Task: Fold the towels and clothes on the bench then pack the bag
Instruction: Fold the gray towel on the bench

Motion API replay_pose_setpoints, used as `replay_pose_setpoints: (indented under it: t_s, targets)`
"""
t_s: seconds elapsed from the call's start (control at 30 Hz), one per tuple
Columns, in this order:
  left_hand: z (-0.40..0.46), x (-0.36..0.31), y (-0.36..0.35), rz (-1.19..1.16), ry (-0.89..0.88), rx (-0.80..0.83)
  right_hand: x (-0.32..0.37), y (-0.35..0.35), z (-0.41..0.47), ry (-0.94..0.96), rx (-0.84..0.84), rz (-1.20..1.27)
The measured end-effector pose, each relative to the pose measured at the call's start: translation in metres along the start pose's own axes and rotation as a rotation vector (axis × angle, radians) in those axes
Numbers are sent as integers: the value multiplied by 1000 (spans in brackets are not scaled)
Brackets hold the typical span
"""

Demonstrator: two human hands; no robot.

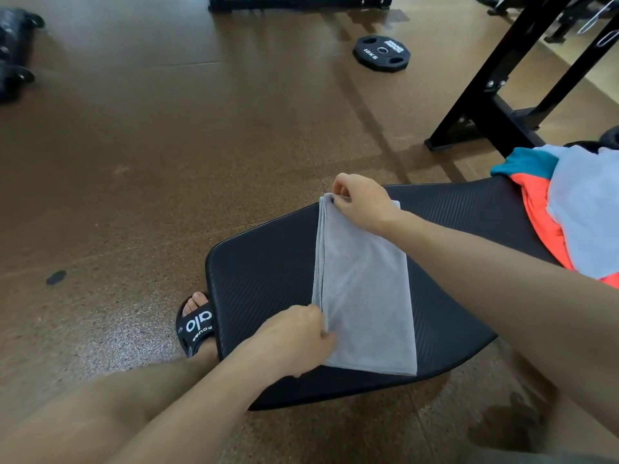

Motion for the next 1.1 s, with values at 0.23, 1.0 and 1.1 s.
replay_pose_setpoints:
  t_s: [0.23, 1.0, 1.1]
  targets:
    - [11, -10, 34, 2, -16, -367, -1, -1, -6, 4, -12, 18]
    - [37, -7, 62, -12, -17, -535, 16, -13, -105, 54, -363, -94]
    - [44, -9, 62, 49, 11, -559, 16, -30, -147, 19, -271, -140]
Point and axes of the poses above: each hand's wrist, its own z-axis towards the middle knuckle, its own y-axis out of the back of the hand, x = y × z, the point moved 7 cm from there along z, towards the middle knuckle, and after that the axes turned 3 degrees about -y, right-handed, at the moved point
